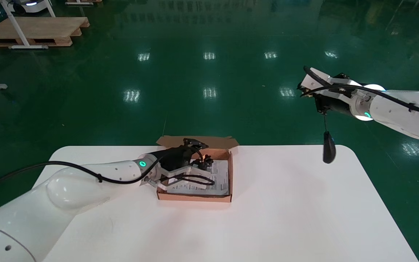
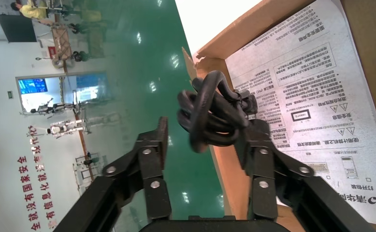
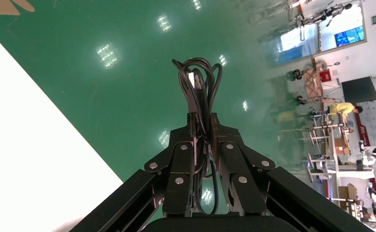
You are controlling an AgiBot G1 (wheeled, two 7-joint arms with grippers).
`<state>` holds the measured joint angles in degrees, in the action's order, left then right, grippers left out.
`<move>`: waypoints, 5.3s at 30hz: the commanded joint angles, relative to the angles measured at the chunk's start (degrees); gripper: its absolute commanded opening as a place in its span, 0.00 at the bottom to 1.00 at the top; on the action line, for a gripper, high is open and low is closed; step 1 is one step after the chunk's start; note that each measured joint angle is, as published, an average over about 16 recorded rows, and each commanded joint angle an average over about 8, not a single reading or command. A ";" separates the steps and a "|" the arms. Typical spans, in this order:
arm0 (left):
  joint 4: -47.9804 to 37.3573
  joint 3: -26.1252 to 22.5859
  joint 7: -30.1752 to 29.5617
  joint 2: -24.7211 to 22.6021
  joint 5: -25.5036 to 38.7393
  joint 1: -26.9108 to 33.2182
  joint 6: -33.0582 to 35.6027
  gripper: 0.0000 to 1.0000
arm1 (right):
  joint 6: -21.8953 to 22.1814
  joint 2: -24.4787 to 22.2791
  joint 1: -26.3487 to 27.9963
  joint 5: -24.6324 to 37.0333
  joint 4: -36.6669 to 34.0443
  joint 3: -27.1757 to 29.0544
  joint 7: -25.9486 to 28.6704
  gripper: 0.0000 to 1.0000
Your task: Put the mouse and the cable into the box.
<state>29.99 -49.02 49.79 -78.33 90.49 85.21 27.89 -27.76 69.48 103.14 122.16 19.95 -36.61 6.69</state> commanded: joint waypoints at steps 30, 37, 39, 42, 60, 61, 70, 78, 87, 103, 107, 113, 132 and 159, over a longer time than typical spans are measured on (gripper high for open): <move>-7.06 -1.51 -11.46 3.00 1.20 3.00 -9.56 1.00 | -3.05 -0.35 -1.28 -2.38 4.48 0.33 -2.43 0.00; -11.08 -1.27 -17.01 6.06 2.82 7.26 -12.81 1.00 | -8.16 -0.44 -3.78 -7.68 14.08 1.26 -5.22 0.00; -11.57 -1.66 -18.19 6.19 3.62 7.78 -12.87 1.00 | -9.50 -0.02 -4.51 -9.44 16.99 1.59 -5.59 0.00; -11.78 -2.28 -19.82 6.03 4.72 8.08 -12.81 1.00 | -10.64 1.03 -5.97 -11.54 21.00 1.81 -6.18 0.00; -8.81 -5.03 -28.77 7.12 10.59 7.96 -12.64 1.00 | -13.76 8.05 -16.93 -9.61 37.00 -7.85 -4.23 0.00; -8.57 -5.15 -29.26 7.21 10.92 7.92 -12.62 1.00 | -13.31 8.14 -17.17 -8.89 36.80 -8.79 -3.44 0.00; -6.50 -6.16 -33.55 8.07 13.91 7.65 -12.41 1.00 | -5.43 8.73 -16.90 0.19 27.96 -17.33 5.30 0.52; -5.88 -6.42 -34.51 8.37 14.83 7.58 -12.37 1.00 | -3.93 8.73 -16.80 2.84 25.57 -19.90 7.23 1.00; -6.06 -6.34 -34.22 8.28 14.51 7.58 -12.34 1.00 | -4.19 8.64 -16.74 1.92 26.20 -19.01 6.72 1.00; 2.81 0.76 -38.88 14.57 3.07 1.96 0.28 1.00 | -13.32 1.49 -20.88 -12.00 30.91 -12.18 6.14 1.00; 6.10 3.36 -40.63 16.88 -1.10 -0.11 4.92 1.00 | -16.86 -1.37 -22.53 -17.42 32.71 -9.58 5.98 1.00; 11.07 7.28 -43.27 20.38 -7.39 -3.22 11.92 1.00 | -22.20 -5.67 -25.01 -25.61 35.44 -5.65 5.73 1.00; 26.86 19.77 -51.66 31.52 -27.42 -13.14 34.20 1.00 | -39.21 -19.37 -32.89 -51.64 44.10 6.84 4.94 1.00; 44.75 33.73 -60.63 43.85 -50.37 -24.12 59.85 1.00 | -59.59 -35.78 -42.34 -83.09 54.50 21.84 4.01 1.00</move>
<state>74.31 -15.56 -10.79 -34.69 40.73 61.27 87.01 -86.66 34.26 61.11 40.22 74.08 -15.29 10.72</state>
